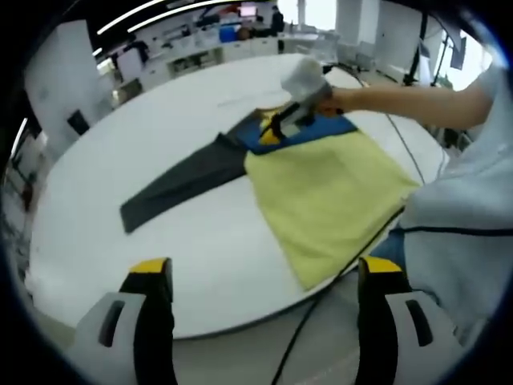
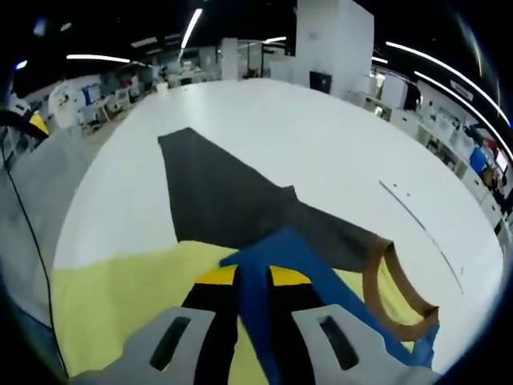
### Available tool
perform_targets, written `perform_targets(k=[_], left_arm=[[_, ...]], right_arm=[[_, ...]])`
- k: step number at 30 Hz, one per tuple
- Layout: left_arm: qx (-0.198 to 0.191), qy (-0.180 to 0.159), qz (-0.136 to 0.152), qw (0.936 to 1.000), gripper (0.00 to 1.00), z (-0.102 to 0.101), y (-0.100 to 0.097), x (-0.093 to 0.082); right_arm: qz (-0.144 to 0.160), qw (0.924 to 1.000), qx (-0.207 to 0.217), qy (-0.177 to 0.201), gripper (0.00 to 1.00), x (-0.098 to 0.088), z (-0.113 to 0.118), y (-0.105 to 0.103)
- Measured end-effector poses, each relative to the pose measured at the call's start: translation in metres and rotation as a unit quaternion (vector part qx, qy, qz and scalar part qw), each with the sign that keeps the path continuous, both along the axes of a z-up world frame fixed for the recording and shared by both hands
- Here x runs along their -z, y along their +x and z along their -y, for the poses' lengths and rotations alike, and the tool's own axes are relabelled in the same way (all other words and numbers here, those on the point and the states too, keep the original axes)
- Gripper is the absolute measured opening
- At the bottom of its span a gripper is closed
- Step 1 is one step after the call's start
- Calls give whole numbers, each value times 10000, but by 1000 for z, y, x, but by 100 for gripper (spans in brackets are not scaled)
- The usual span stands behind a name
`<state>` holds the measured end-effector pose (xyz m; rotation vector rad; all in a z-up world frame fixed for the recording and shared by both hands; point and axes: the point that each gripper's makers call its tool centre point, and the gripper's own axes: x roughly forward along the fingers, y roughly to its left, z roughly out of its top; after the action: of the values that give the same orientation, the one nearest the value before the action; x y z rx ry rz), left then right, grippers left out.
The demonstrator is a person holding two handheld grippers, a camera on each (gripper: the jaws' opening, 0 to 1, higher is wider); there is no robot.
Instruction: Fold the garment on the visible template until the final outline fits inside the template.
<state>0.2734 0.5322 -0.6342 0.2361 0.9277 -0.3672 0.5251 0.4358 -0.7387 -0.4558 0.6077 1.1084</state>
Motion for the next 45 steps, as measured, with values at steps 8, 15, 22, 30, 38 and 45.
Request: perform_targets(k=[8, 15, 22, 30, 38, 45], left_arm=[[106, 85, 26, 9999, 92, 4, 2, -4], [240, 130, 65, 9996, 92, 14, 6, -9], [309, 174, 76, 9993, 92, 19, 7, -10], [333, 241, 117, 9991, 92, 23, 6, -13], [339, 300, 161, 9988, 92, 25, 7, -17], [392, 310, 207, 9985, 92, 28, 6, -17]], right_arm=[[137, 9998, 32, 114, 17, -20, 7, 1], [187, 9997, 7, 167, 24, -33, 18, -5], [240, 9995, 30, 205, 31, -41, 29, -10], [280, 9992, 92, 259, 37, -47, 43, -13], [377, 9987, 199, 266, 46, -53, 54, -11], [425, 9988, 158, 207, 52, -54, 61, -18]])
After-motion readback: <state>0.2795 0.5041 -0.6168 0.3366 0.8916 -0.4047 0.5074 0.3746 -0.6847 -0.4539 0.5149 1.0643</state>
